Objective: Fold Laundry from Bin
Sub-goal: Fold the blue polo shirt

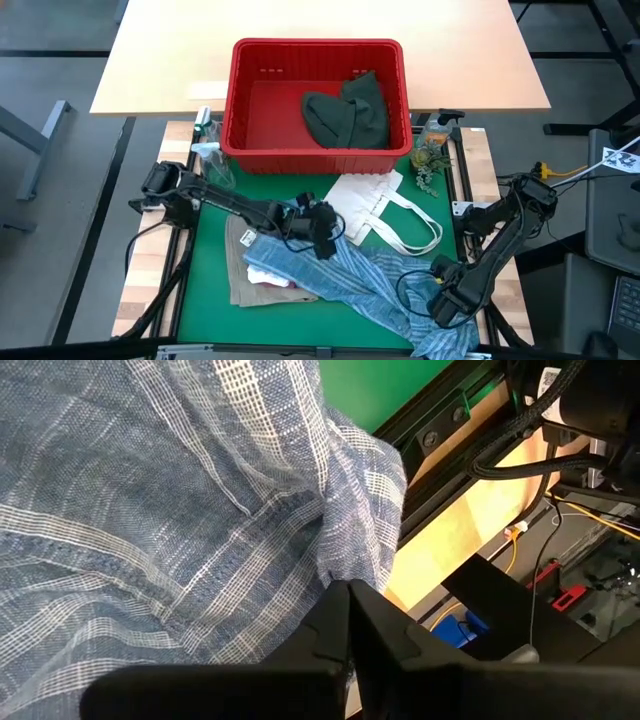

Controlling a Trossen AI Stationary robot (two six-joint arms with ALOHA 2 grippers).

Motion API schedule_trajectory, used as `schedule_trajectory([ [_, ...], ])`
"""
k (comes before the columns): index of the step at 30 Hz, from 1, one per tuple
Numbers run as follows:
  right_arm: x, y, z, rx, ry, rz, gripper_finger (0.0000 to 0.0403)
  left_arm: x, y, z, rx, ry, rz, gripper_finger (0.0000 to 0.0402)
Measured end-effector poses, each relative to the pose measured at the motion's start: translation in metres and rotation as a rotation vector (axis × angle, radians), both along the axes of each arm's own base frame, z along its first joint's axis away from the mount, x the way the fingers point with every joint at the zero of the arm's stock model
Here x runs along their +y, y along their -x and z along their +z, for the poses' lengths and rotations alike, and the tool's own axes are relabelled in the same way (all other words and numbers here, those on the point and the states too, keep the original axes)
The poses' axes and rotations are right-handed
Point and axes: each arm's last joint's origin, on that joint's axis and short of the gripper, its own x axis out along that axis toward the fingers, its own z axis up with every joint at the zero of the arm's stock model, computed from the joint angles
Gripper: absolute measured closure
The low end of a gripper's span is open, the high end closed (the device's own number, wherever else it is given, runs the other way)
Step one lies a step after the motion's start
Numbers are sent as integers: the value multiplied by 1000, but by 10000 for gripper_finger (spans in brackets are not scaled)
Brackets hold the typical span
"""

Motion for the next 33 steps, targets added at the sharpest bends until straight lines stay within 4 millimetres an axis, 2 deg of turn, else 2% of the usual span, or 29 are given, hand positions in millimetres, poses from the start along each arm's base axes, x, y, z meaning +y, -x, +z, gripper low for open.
schedule_trajectory([
  [7,1,-1,-1,-11,-19,9,396,30,0,-6,71,150,30,264],
  [18,3,-3,-2,-43,-33,16,395,67,14,-17,267,380,115,264],
  [24,3,-3,-2,-42,-44,38,395,72,13,-21,286,474,85,264],
  [33,3,-3,-2,-46,-45,40,395,68,6,-29,287,573,-6,268],
])
